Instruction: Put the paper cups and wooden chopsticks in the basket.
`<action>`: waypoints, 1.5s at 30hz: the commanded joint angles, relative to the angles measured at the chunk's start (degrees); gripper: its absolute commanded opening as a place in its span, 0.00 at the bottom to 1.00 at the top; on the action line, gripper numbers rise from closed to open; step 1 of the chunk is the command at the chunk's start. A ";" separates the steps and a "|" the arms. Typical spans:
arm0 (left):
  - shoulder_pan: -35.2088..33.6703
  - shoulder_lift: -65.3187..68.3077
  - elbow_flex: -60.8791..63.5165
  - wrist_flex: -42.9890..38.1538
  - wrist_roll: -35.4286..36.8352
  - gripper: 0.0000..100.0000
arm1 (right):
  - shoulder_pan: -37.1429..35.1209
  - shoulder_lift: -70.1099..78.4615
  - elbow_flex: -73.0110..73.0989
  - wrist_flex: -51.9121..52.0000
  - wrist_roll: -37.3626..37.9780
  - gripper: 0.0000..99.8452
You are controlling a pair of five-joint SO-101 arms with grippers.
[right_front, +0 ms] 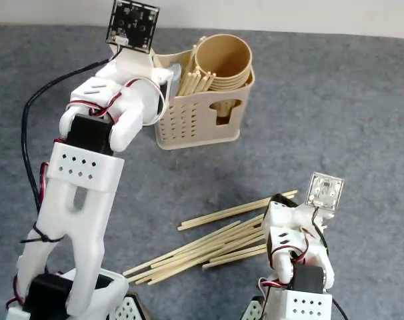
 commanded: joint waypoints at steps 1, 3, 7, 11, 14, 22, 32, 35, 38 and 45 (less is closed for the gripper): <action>0.40 -6.81 0.75 1.93 0.70 0.17 | 0.57 -1.01 7.87 -1.36 0.53 0.01; 2.07 -10.59 4.35 2.20 0.62 0.17 | 0.57 -1.01 7.87 -1.36 0.53 0.01; 5.67 -19.30 14.90 1.93 0.62 0.17 | 0.57 -1.01 7.87 -1.36 0.53 0.01; 9.10 -26.68 25.36 1.85 0.53 0.17 | 0.57 -1.01 7.87 -1.36 0.53 0.01; 10.86 -30.64 31.69 1.14 0.44 0.15 | 0.57 -1.01 7.87 -1.36 0.53 0.01; 18.51 -35.30 48.92 -5.80 -3.16 0.12 | 0.57 -1.01 7.87 -1.36 0.53 0.01; 25.01 -35.21 60.00 -11.87 -2.99 0.11 | 0.57 -1.01 7.87 -1.36 0.53 0.01; 26.51 -35.12 61.41 -12.22 -2.99 0.11 | 0.57 -1.01 7.87 -1.36 0.53 0.01; 27.74 -35.12 61.49 -12.04 -2.99 0.11 | 0.57 -1.01 7.87 -1.36 0.53 0.01; 28.09 -26.33 59.21 -12.48 -2.99 0.11 | 0.57 -1.01 7.87 -1.36 0.53 0.01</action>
